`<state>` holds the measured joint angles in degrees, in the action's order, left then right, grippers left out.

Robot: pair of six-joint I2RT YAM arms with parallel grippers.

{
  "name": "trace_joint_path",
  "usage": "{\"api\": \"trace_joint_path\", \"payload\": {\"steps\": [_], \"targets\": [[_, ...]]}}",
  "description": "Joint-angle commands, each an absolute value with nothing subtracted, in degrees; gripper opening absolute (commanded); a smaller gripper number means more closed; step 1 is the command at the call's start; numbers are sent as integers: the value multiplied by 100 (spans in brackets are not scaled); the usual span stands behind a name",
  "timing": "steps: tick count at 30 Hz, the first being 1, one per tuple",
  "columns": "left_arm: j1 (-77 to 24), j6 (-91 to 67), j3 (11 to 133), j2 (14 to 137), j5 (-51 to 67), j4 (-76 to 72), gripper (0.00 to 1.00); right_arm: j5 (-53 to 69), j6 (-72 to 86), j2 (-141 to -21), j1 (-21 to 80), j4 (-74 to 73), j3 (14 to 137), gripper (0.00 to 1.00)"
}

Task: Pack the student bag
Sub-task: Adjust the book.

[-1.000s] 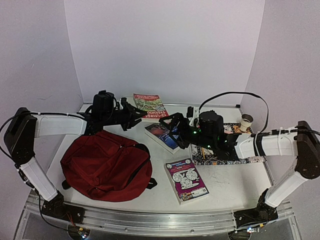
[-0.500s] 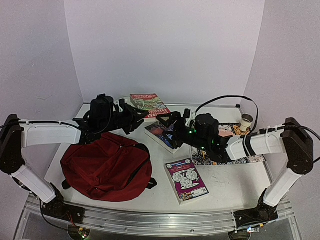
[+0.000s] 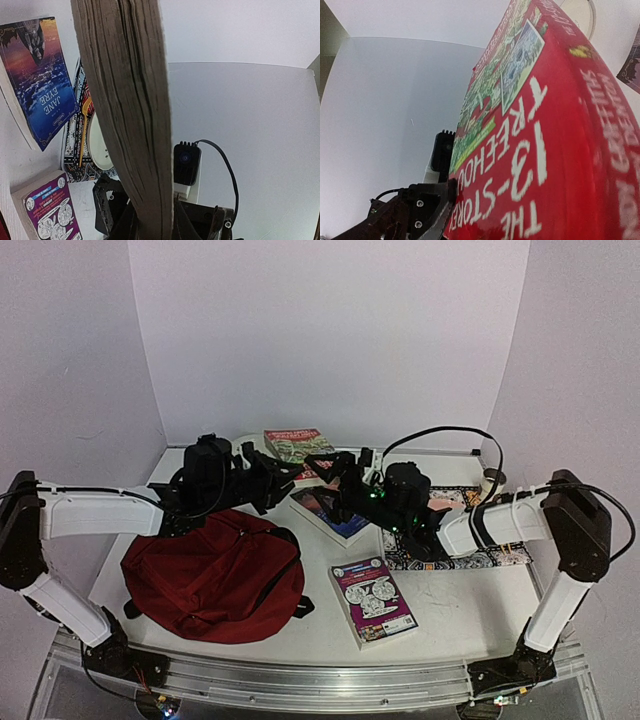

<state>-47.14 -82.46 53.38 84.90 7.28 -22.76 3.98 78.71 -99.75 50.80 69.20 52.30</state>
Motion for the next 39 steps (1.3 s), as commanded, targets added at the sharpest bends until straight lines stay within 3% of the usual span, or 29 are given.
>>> {"api": "trace_joint_path", "payload": {"steps": [1, 7, 11, 17, 19, 21, 22, 27, 31, 39], "targets": [[-4854, -8239, 5295, 8078, 487, -3062, 0, 498, 7919, -10080, 5024, 7585, 5584, 94], [-5057, -8244, 5144, 7939, 224, -3129, 0, 430, 7997, -10133, 4986, 7810, 5568, 83], [-5163, -8270, 5086, 7940, 157, -3187, 0, 528, 7998, -10206, 4976, 7927, 5678, 69], [-5194, -8214, 4967, 7821, 57, -3215, 1, 639, 7964, -10210, 4975, 8095, 5649, 32], [-5194, -8191, 4894, 7770, 53, -3217, 4, 611, 7941, -10142, 4965, 8123, 5557, 14], [-5194, -8141, 4770, 7653, 53, -3208, 9, 601, 7919, -10071, 4943, 8126, 5462, 1], [-5194, -8097, 4704, 7583, -42, -3207, 10, 612, 7900, -10039, 4928, 8123, 5432, 0], [-5194, -8002, 4295, 7223, -364, -3192, 18, 704, 7760, -9860, 4848, 8129, 5303, 0], [-5198, -8090, 4311, 7251, -343, -3209, 3, 853, 7676, -9856, 4841, 8130, 5320, 0], [-5203, -7880, 4810, 7438, -609, -3567, 0, 911, 7875, -10026, 4872, 8420, 5195, 58]]}}
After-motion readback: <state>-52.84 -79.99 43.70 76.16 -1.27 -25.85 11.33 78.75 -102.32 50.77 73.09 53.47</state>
